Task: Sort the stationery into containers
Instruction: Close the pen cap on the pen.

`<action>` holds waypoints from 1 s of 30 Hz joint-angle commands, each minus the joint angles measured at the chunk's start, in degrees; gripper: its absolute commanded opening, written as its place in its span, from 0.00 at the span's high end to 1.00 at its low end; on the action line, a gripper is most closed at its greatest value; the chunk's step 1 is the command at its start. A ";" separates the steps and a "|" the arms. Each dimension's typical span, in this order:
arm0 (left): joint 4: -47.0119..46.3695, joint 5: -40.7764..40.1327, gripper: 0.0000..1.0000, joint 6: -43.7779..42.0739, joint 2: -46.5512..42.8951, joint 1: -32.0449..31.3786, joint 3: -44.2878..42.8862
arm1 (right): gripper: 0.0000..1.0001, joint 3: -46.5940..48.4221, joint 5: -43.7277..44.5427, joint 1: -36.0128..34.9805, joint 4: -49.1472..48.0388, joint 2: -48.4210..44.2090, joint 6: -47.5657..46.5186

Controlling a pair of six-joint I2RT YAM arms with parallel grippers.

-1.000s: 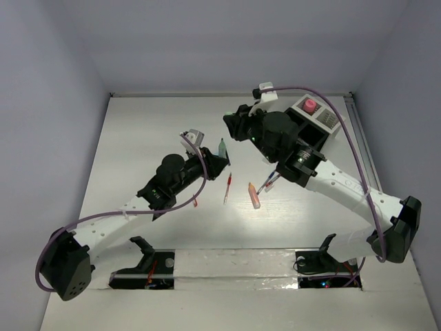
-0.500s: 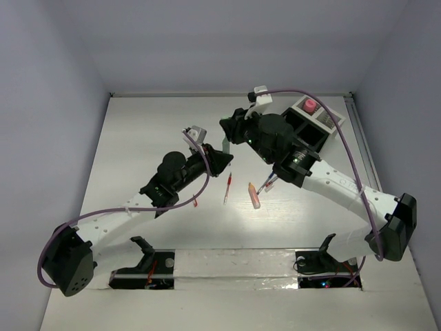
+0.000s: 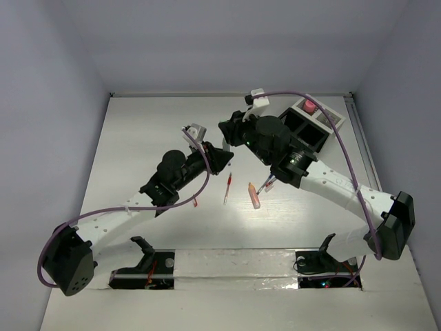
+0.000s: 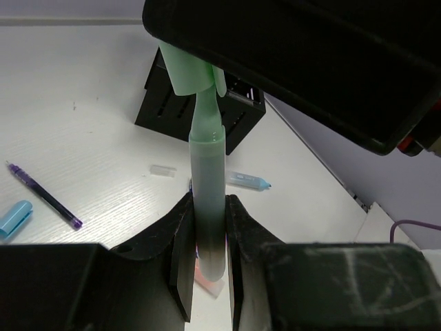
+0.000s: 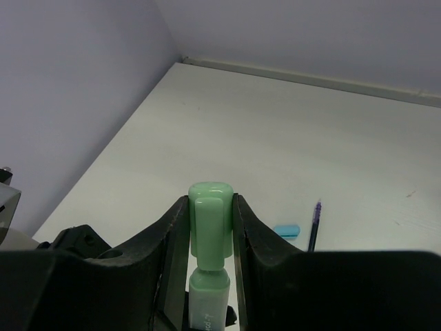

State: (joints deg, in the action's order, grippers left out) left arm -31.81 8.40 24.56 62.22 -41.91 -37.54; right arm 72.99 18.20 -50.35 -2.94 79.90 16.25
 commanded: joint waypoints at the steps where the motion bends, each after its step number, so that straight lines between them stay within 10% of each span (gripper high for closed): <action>1: -3.87 -0.32 1.00 -0.12 0.01 -0.19 -3.59 | 0.94 -0.66 0.61 -0.37 -3.56 -1.41 -0.34; 30: -7.74 -3.57 1.00 -1.35 0.10 -0.19 -7.55 | 0.94 -11.02 -3.60 -0.37 -9.36 -4.40 7.57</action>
State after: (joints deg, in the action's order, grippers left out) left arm -32.23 6.20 24.86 64.01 -42.33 -39.59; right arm 64.16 17.30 -50.28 -12.49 76.07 21.54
